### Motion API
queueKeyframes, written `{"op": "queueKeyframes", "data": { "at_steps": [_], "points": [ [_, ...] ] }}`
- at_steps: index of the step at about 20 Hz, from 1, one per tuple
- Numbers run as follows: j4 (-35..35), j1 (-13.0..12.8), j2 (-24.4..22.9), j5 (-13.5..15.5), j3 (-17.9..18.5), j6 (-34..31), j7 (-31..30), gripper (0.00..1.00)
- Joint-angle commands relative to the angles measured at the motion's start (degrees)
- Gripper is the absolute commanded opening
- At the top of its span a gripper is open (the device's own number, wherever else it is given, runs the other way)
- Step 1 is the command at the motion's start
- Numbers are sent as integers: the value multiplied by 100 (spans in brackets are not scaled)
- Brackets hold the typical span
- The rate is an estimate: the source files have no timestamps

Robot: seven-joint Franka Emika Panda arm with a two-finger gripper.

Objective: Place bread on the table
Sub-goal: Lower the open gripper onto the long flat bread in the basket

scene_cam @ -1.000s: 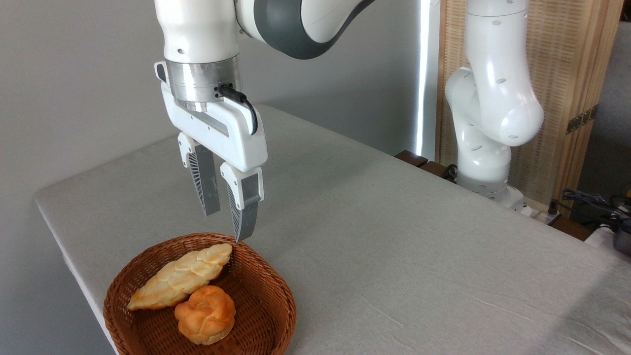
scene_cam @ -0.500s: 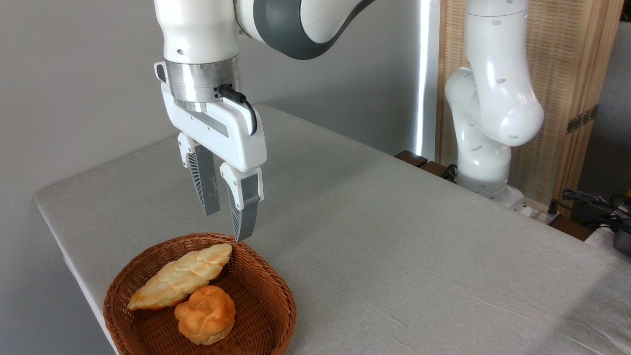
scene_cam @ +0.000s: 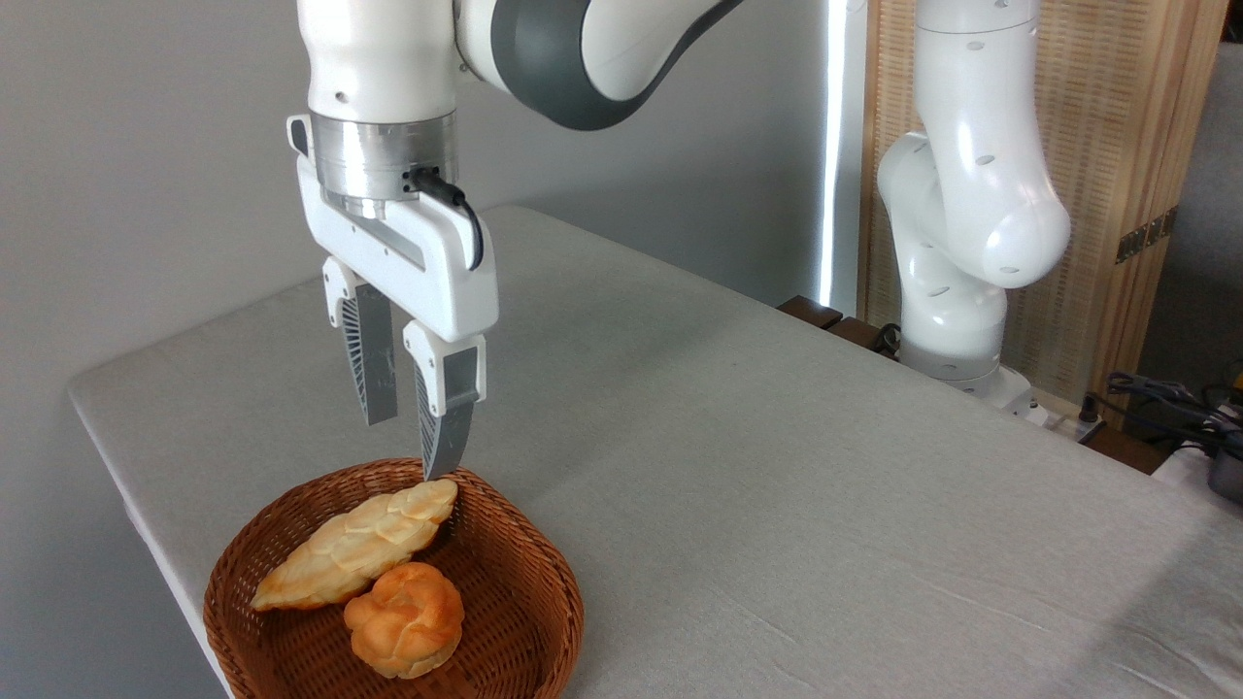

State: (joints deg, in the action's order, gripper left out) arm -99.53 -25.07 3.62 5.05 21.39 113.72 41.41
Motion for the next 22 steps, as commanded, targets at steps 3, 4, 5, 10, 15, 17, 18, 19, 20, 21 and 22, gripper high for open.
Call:
{"op": "queueKeyframes", "data": {
  "at_steps": [3, 4, 5, 10, 15, 17, 18, 19, 20, 21, 22],
  "points": [
    [-101, -51, 209, 110, -205, 431, -63, 100],
    [-154, -60, 227, 110, -205, 554, -63, 100],
    [-180, -51, 227, 110, -205, 607, -63, 100],
    [-303, -51, 323, 101, -397, 722, -45, 100],
    [-444, -51, 394, 93, -460, 880, -28, 100],
    [-540, -51, 403, 93, -460, 906, 60, 100],
    [-567, -51, 420, 93, -469, 906, 121, 100],
    [-585, -51, 446, 101, -469, 906, 130, 100],
    [-585, -51, 464, 101, -469, 941, 139, 100],
    [-585, -51, 473, 101, -469, 994, 139, 100],
    [-585, -51, 543, 101, -469, 1177, 139, 100]
  ]
}}
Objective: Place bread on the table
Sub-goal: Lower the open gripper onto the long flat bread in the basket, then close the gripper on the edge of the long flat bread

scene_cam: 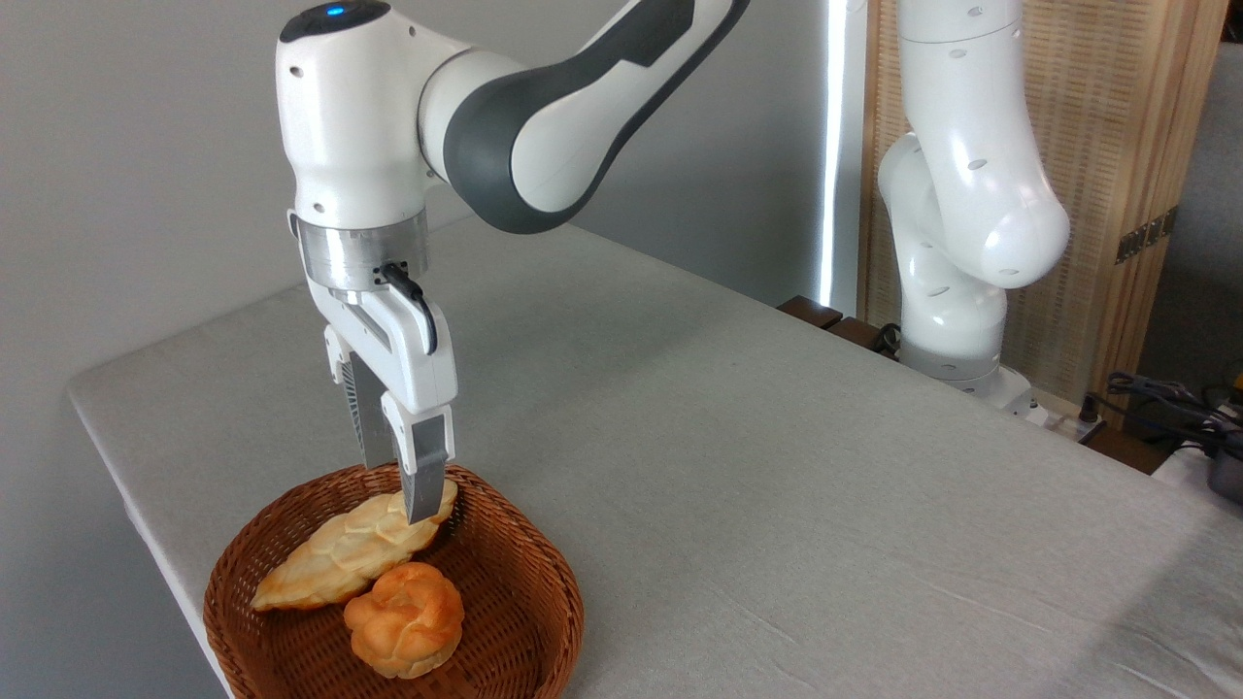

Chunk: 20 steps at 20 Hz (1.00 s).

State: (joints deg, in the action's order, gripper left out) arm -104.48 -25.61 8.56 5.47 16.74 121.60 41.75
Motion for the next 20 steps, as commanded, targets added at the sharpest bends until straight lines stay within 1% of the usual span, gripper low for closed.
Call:
{"op": "queueKeyframes", "data": {
  "at_steps": [1, 2, 5, 8, 10, 20],
  "points": [
    [-90, 4, 85, 59, -4, 477, 105, 100],
    [-90, 4, 137, 59, -4, 583, 105, 100],
    [-90, 13, 173, 59, -4, 619, 105, 100],
    [-99, 13, 252, 68, -109, 628, 105, 100],
    [-90, 13, 287, 68, -119, 637, 105, 100],
    [-90, 21, 305, 24, -127, 637, 175, 100]
  ]
}}
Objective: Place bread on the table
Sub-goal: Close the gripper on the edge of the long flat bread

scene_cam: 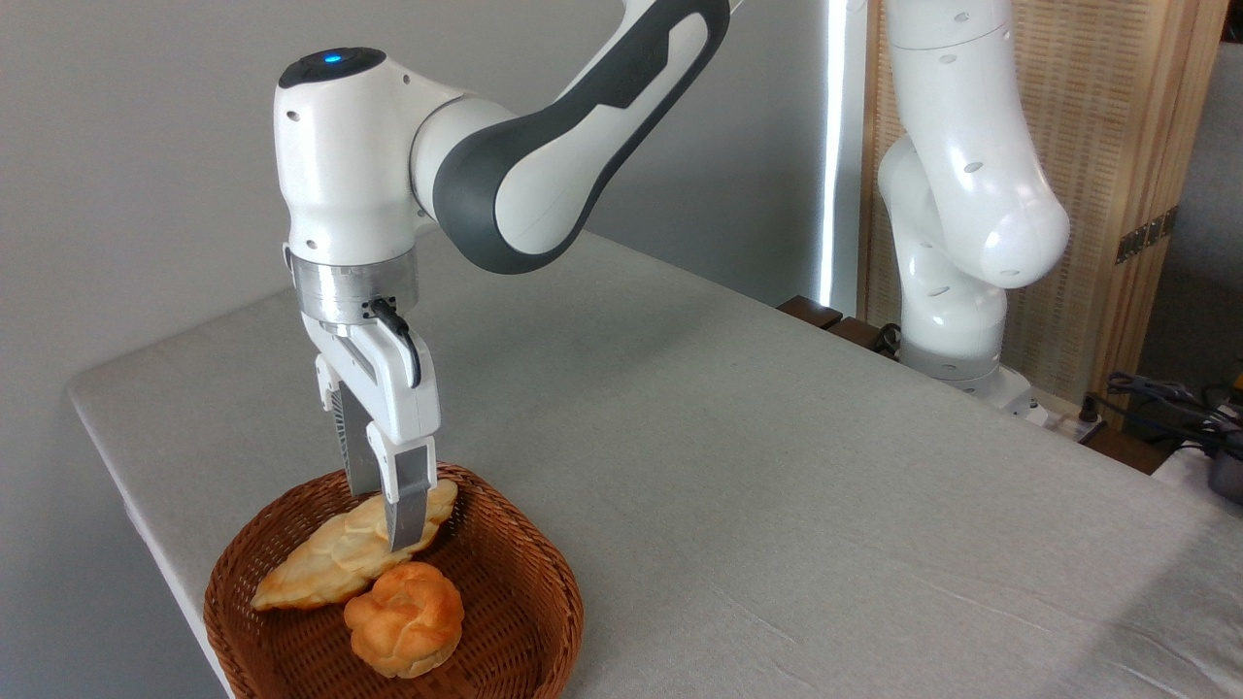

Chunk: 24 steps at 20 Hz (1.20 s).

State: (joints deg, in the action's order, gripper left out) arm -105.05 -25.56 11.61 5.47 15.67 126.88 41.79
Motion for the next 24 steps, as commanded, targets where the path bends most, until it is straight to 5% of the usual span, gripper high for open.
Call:
{"op": "queueKeyframes", "data": {
  "at_steps": [1, 24],
  "points": [
    [-33, 25, -10, -2, -20, 108, 302, 100],
    [-59, 95, 8, 59, -11, 29, 312, 100]
  ]
}}
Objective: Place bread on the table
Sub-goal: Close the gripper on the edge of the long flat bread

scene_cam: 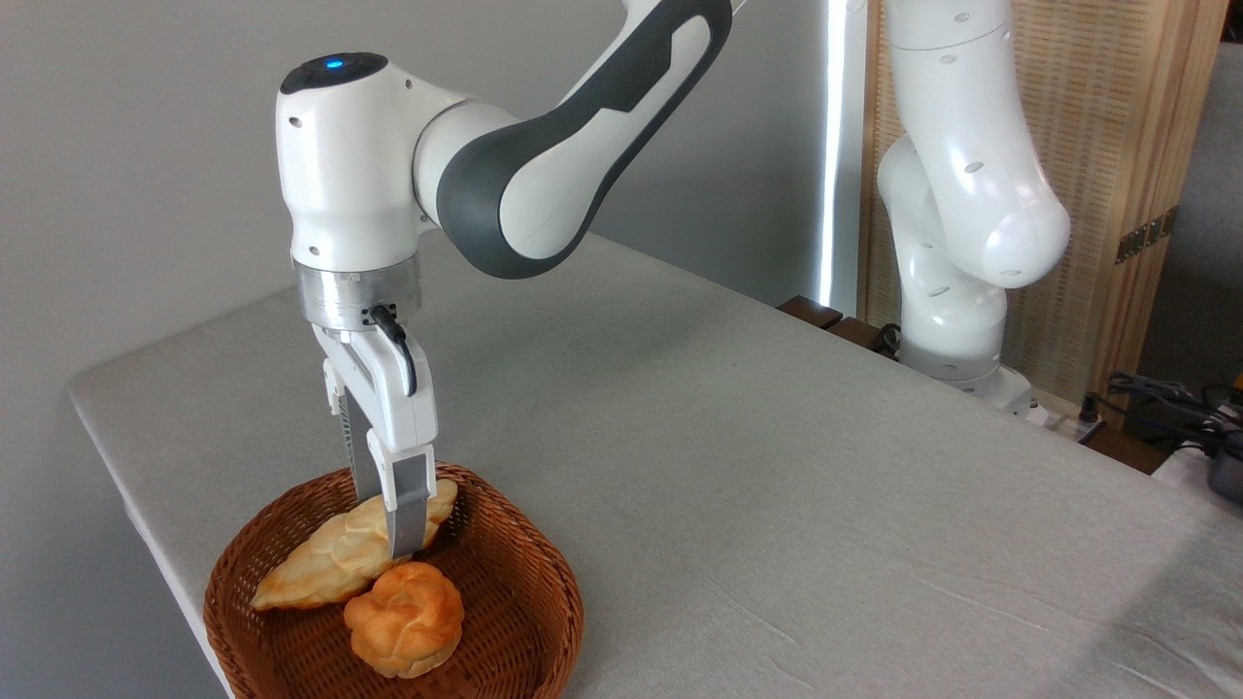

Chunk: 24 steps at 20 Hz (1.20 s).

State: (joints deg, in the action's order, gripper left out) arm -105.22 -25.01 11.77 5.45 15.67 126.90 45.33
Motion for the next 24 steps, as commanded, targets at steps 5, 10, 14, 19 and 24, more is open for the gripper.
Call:
{"op": "queueKeyframes", "data": {
  "at_steps": [5, 10, 14, 19, 24],
  "points": [
    [-43, 31, -17, 53, -11, 1, -60, 83],
    [-43, 31, -17, 53, -2, -139, -25, 57],
    [-43, 40, -17, 61, -2, -139, -16, 55],
    [-34, 40, -17, 53, -11, -139, -7, 55],
    [-34, 40, -17, 61, -2, -139, -7, 55]
  ]
}}
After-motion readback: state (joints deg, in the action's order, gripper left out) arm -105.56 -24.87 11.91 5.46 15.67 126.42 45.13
